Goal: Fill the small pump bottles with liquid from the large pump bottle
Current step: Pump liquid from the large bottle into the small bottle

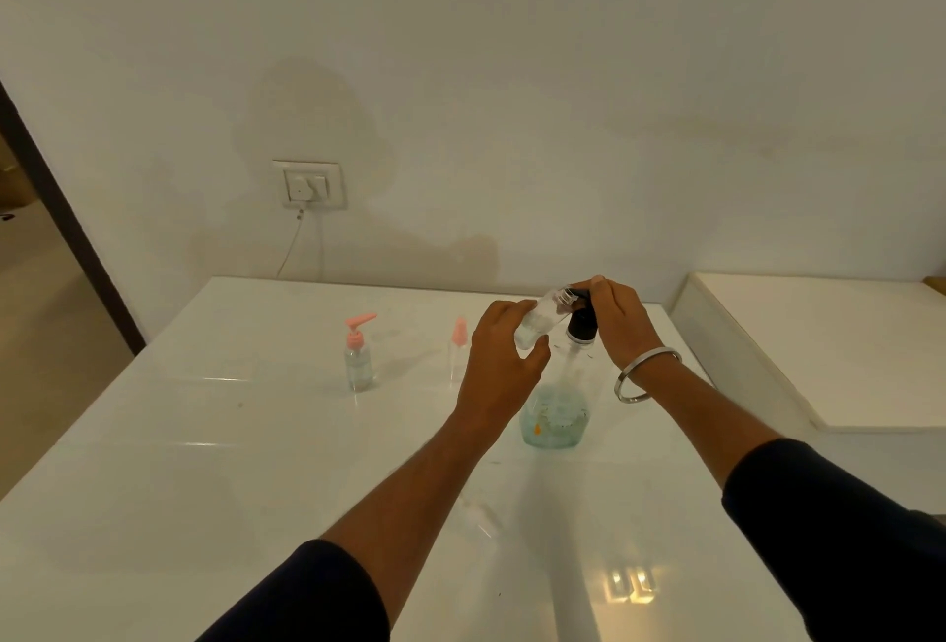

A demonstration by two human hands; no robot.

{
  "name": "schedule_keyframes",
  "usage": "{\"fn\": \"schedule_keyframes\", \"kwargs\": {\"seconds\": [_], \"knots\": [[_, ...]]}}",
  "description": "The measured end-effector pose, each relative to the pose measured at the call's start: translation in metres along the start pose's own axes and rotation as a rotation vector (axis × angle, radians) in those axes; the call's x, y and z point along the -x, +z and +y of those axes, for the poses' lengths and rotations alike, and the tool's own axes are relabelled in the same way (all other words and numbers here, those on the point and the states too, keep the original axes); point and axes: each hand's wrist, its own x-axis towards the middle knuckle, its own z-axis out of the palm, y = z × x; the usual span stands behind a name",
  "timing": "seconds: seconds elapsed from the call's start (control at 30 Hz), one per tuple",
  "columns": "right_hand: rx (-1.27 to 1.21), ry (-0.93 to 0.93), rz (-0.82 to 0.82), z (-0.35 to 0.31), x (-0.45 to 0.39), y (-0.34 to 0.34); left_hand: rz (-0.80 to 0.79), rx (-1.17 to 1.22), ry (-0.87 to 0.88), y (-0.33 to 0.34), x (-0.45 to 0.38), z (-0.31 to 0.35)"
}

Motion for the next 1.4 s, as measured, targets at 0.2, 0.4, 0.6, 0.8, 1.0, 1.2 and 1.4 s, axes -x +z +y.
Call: {"fn": "schedule_keyframes", "kwargs": {"seconds": [0.2, 0.4, 0.6, 0.8, 1.0, 1.2, 1.4], "knots": [[-0.049, 0.008, 0.037, 0.0, 0.004, 0.006, -0.016, -0.006, -0.011, 0.001, 0.0, -0.004], [0.023, -0.028, -0.018, -0.008, 0.0, -0.003, -0.017, -0.008, 0.019, -0.003, 0.0, 0.0], [0.001, -0.01, -0.009, -0.006, 0.002, -0.002, -0.009, -0.007, 0.016, -0.003, -0.001, 0.002], [-0.044, 0.004, 0.038, 0.002, 0.002, 0.006, -0.005, -0.035, 0.004, 0.001, 0.001, -0.004], [-0.033, -0.001, 0.042, 0.0, 0.004, 0.006, -0.014, -0.049, 0.005, 0.0, 0.002, -0.005], [0.019, -0.006, -0.002, -0.007, 0.0, 0.0, -0.017, -0.025, -0.005, -0.002, 0.003, -0.001], [-0.017, 0.009, 0.024, -0.002, 0.004, 0.004, -0.017, -0.049, 0.011, 0.0, 0.002, -0.004]]}}
